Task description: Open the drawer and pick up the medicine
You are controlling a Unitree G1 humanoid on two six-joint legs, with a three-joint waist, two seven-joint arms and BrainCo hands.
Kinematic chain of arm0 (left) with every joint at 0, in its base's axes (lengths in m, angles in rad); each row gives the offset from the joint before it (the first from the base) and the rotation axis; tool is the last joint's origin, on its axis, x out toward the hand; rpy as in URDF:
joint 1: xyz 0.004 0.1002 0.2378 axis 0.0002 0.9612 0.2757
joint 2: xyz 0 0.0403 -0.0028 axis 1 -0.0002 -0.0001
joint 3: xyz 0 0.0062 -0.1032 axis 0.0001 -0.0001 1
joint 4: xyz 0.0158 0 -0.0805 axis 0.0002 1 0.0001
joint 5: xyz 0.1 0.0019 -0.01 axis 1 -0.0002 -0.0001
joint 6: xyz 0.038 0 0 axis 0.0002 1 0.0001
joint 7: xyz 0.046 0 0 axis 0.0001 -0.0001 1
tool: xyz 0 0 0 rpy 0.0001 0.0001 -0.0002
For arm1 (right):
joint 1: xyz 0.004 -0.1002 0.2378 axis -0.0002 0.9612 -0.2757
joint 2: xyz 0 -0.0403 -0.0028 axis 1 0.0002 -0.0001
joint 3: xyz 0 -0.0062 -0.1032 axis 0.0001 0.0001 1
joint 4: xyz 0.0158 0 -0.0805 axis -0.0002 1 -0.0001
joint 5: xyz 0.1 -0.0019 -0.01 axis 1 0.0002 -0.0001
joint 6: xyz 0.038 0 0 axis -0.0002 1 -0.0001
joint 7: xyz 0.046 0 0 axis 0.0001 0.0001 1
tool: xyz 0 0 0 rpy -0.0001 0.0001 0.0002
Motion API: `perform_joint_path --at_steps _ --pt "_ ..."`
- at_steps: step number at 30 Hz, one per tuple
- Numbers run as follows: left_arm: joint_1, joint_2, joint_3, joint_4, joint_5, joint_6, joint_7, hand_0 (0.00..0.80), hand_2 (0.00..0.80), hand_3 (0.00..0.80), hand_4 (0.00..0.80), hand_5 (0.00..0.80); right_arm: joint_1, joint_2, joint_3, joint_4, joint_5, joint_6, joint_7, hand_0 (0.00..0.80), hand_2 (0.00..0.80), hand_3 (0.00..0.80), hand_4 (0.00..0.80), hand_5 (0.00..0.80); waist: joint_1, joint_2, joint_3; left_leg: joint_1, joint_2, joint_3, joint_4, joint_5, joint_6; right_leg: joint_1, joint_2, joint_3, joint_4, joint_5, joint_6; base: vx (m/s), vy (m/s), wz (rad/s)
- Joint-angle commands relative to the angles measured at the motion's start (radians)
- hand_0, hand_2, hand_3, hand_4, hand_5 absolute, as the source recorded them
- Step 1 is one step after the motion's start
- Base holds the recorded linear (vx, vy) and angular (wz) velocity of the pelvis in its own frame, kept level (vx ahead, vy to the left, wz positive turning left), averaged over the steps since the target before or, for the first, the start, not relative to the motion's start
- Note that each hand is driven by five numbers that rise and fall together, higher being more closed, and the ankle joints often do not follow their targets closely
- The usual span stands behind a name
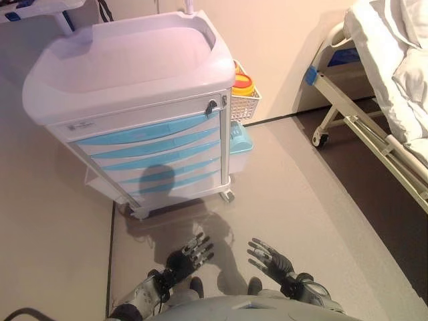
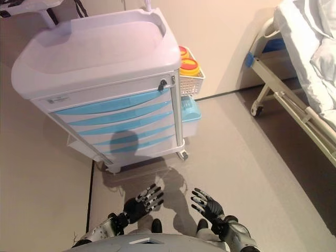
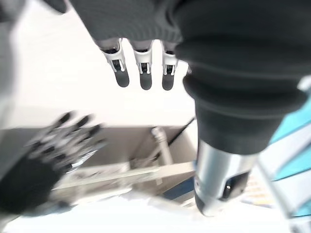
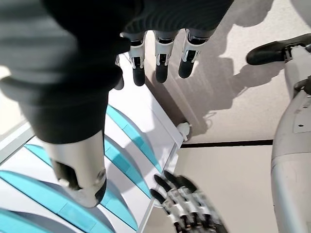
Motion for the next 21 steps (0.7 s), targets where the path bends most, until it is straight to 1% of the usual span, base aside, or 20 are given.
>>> perform_joint_path --at_steps 1,3,5,7,8,10,14,19,21 --pt "-0.068 -0.031 0.04 0.005 -0.028 -0.148 0.038 0.0 0.0 0.0 0.0 0.0 -0.043 0.014 0.008 -0.034 0.033 -0.018 -0.003 0.0 0.0 0.0 0.0 0.0 0.014 -0.013 0.043 -0.069 -0.037 -0.059 0.019 -0.055 0.002 -0.041 -0.029 -0.02 0.2 -0.167 0.031 0.028 0.057 0.04" --pt "-0.072 -0.031 0.043 0.003 -0.035 -0.132 0.006 0.0 0.0 0.0 0.0 0.0 -0.044 0.01 0.006 -0.042 0.038 -0.022 -0.004 0.0 0.0 0.0 0.0 0.0 0.015 -0.011 0.066 -0.089 -0.04 -0.067 0.029 -0.053 0.005 -0.068 -0.032 -0.02 0.229 -0.175 0.026 0.0 0.064 0.07" --pt "-0.076 -0.035 0.045 0.004 -0.085 -0.058 -0.06 0.0 0.0 0.0 0.0 0.0 -0.046 0.007 0.003 -0.05 0.039 -0.03 -0.003 0.0 0.0 0.0 0.0 0.0 0.012 -0.007 0.092 -0.114 -0.042 -0.07 0.051 -0.056 0.009 -0.101 -0.034 -0.016 0.268 -0.189 0.02 -0.018 0.084 0.09" --pt "-0.083 -0.036 0.049 0.01 -0.104 -0.039 -0.1 0.0 0.0 0.0 0.0 0.0 -0.048 0.001 0.001 -0.051 0.042 -0.04 0.003 0.0 0.0 0.0 0.0 0.0 0.008 -0.005 0.112 -0.136 -0.046 -0.07 0.074 -0.061 0.012 -0.132 -0.038 -0.011 0.307 -0.201 0.017 -0.002 0.09 0.06" --pt "-0.087 -0.037 0.052 0.011 -0.14 -0.014 -0.135 0.0 0.0 0.0 0.0 0.0 -0.048 -0.005 -0.002 -0.057 0.049 -0.038 0.004 0.0 0.0 0.0 0.0 0.0 0.005 -0.004 0.127 -0.151 -0.049 -0.069 0.095 -0.066 0.014 -0.151 -0.04 -0.008 0.333 -0.208 0.014 0.042 0.087 0.03" --pt "-0.091 -0.043 0.066 0.01 -0.196 0.015 -0.168 0.0 0.0 0.0 0.0 0.0 -0.048 -0.011 -0.007 -0.063 0.052 -0.035 0.005 0.0 0.0 0.0 0.0 0.0 0.002 -0.006 0.148 -0.179 -0.054 -0.063 0.136 -0.077 0.016 -0.177 -0.044 0.001 0.368 -0.217 0.012 0.037 0.077 0.04" --pt "-0.111 -0.056 0.099 0.003 -0.297 0.052 -0.212 0.0 0.0 0.0 0.0 0.0 -0.045 -0.02 -0.005 -0.079 0.063 -0.038 0.011 0.0 0.0 0.0 0.0 0.0 -0.003 -0.019 0.199 -0.258 -0.066 -0.051 0.249 -0.106 0.022 -0.24 -0.052 0.016 0.444 -0.231 0.006 0.027 0.057 -0.02" --pt "-0.147 -0.061 0.121 -0.013 -0.386 0.075 -0.277 0.0 0.0 0.0 0.0 0.0 -0.036 -0.018 0.005 -0.117 0.073 -0.037 0.002 0.0 0.0 0.0 0.0 0.0 -0.012 -0.043 0.253 -0.366 -0.077 -0.037 0.374 -0.145 0.044 -0.359 -0.062 0.051 0.563 -0.25 0.002 0.011 0.056 -0.1" --pt "-0.166 -0.064 0.132 -0.028 -0.428 0.067 -0.298 0.0 0.0 0.0 0.0 0.0 -0.032 -0.017 0.008 -0.138 0.07 -0.029 -0.006 0.0 0.0 0.0 0.0 0.0 -0.019 -0.054 0.271 -0.403 -0.08 -0.025 0.418 -0.164 0.053 -0.407 -0.064 0.068 0.597 -0.249 0.004 0.012 0.076 -0.11"
